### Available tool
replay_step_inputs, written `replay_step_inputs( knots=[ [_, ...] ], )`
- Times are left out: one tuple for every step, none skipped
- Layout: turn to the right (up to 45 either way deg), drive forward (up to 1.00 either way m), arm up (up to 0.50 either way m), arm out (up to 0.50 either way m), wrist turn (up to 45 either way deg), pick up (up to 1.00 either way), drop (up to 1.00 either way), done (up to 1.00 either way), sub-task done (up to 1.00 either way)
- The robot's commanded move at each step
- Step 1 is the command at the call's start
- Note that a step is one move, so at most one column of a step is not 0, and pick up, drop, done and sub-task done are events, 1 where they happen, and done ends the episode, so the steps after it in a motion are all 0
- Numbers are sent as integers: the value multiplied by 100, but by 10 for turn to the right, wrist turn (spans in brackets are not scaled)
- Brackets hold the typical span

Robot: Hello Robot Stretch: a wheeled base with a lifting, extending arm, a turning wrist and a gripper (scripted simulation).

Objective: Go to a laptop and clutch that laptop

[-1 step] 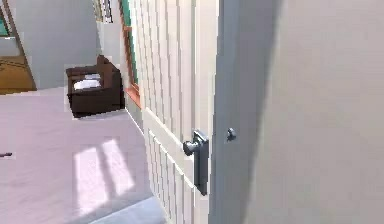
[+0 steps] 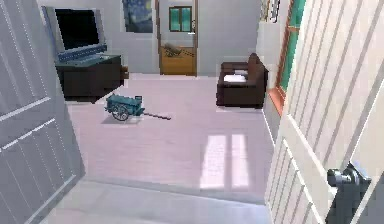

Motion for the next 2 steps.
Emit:
replay_step_inputs(
  knots=[
    [0, 100, 0, 0, 0, 0, 0, 0, 0],
    [0, 100, 0, 0, 0, 0, 0, 0, 0]
  ],
)
